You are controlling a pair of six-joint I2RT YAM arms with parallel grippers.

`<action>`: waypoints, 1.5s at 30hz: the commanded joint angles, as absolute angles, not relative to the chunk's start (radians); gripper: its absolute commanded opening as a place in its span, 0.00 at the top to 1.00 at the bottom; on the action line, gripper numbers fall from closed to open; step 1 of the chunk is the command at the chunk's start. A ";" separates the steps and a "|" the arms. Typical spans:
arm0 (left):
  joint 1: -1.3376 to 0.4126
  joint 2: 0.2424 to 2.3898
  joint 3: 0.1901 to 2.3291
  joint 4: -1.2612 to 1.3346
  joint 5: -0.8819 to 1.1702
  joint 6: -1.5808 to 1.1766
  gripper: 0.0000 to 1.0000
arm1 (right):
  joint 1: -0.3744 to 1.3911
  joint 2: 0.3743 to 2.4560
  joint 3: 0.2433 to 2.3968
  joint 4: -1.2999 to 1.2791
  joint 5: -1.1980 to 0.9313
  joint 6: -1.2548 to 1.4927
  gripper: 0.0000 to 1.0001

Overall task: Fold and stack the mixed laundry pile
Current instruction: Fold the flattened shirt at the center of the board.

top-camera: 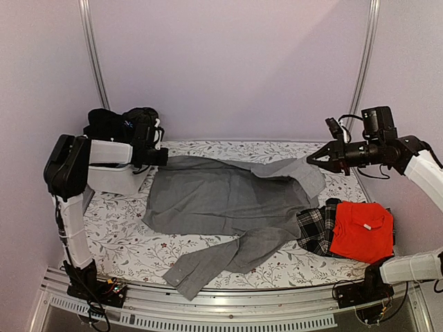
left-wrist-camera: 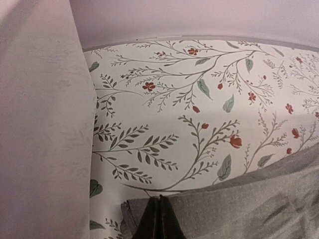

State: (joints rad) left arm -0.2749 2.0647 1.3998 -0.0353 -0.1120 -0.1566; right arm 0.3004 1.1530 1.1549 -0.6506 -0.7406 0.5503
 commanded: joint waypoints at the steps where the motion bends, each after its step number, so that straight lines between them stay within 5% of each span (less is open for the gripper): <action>1: -0.304 1.904 1.270 0.119 -0.153 -0.064 1.00 | 0.303 1.064 1.121 -0.696 -0.774 0.567 1.00; 11: -0.348 1.749 1.071 0.021 -0.137 0.036 1.00 | 0.303 0.979 1.025 -0.822 -0.767 0.553 1.00; 19: -0.349 1.561 0.969 0.037 -0.042 0.009 0.62 | 0.303 1.008 0.978 -0.816 -0.779 0.538 1.00; 29: -0.379 1.742 1.185 -0.155 -0.017 0.004 0.57 | 0.303 1.073 1.040 -0.763 -0.799 0.522 1.00; 45: -0.613 1.577 1.180 0.031 0.266 0.065 0.23 | 0.352 1.433 1.304 -0.541 -0.810 0.588 1.00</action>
State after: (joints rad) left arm -0.5076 1.6794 1.1664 -0.0822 0.1623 0.0231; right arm 0.3210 1.3666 1.1988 -0.6327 -0.7799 0.5659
